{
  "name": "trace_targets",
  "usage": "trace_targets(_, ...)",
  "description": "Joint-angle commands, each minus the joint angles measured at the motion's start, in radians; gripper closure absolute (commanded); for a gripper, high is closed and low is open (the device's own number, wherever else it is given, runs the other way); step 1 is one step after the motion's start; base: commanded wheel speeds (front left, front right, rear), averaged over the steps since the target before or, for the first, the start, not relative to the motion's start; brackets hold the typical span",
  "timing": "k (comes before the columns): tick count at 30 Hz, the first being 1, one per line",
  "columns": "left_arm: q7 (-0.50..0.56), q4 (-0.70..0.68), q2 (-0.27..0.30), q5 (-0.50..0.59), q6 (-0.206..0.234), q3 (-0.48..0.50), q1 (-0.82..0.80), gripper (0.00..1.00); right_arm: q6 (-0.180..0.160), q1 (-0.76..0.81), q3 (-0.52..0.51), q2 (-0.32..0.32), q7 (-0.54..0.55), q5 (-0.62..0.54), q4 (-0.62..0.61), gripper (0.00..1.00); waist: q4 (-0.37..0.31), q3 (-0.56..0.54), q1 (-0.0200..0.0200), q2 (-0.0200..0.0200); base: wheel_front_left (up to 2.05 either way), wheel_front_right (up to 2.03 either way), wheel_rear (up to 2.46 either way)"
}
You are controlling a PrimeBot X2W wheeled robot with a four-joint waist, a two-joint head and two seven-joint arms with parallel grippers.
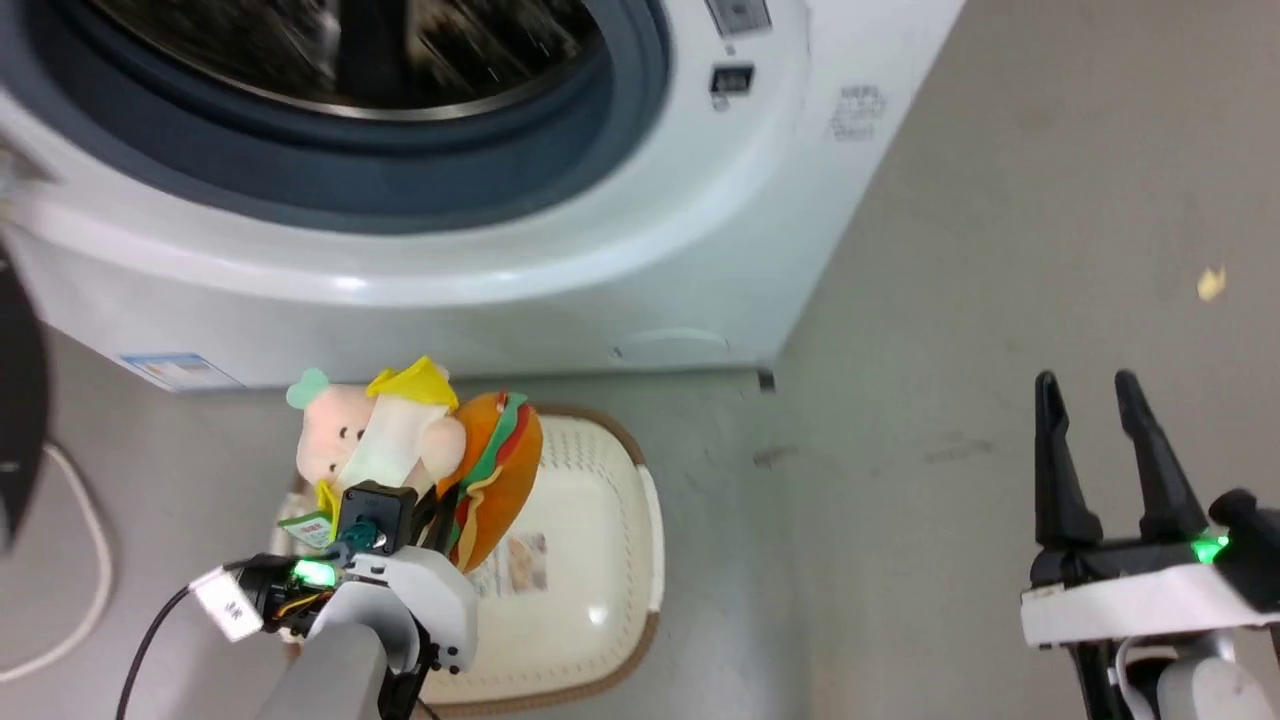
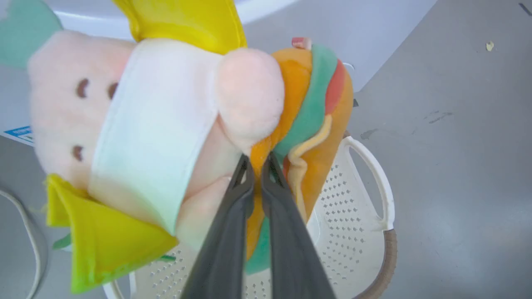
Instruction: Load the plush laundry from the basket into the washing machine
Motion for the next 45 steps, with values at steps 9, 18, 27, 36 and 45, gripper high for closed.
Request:
trace_targets(9, -0.005, -0.526, 0.025, 0.02, 0.058, 0.124, 0.17, 1.0, -0.001, 0.053, 0.01, 0.0, -0.004, 0.013, -0.004, 0.0, 0.03, -0.113, 0.0003, 0.0, 0.0, 0.0, 0.0)
trace_targets(18, -0.005, -0.757, 0.042, 0.059, 0.057, 0.218, 0.092, 1.0, -0.001, 0.027, 0.017, 0.0, -0.004, 0.021, -0.019, 0.0, -0.032, -0.024, 0.0003, 0.0, 0.0, 0.0, 0.0)
trace_targets(27, 0.12, -0.657, 0.106, 0.071, 0.016, 0.212, -0.232, 1.0, -0.001, -0.027, 0.028, 0.0, -0.004, 0.051, -0.042, 0.0, -0.102, 0.17, 0.0003, 0.0, 0.0, 0.0, 0.0)
trace_targets(36, 0.299, -0.455, 0.212, 0.101, -0.018, 0.2, -0.629, 1.0, -0.001, -0.102, 0.044, 0.0, -0.004, 0.1, -0.056, 0.0, -0.163, 0.359, 0.0003, 0.0, 0.0, 0.0, 0.0)
trace_targets(45, 0.41, -0.257, 0.267, 0.145, -0.04, 0.145, -0.879, 1.0, -0.001, -0.131, 0.038, 0.0, -0.004, 0.133, -0.061, 0.0, -0.188, 0.443, 0.0003, 0.0, 0.0, 0.0, 0.0)
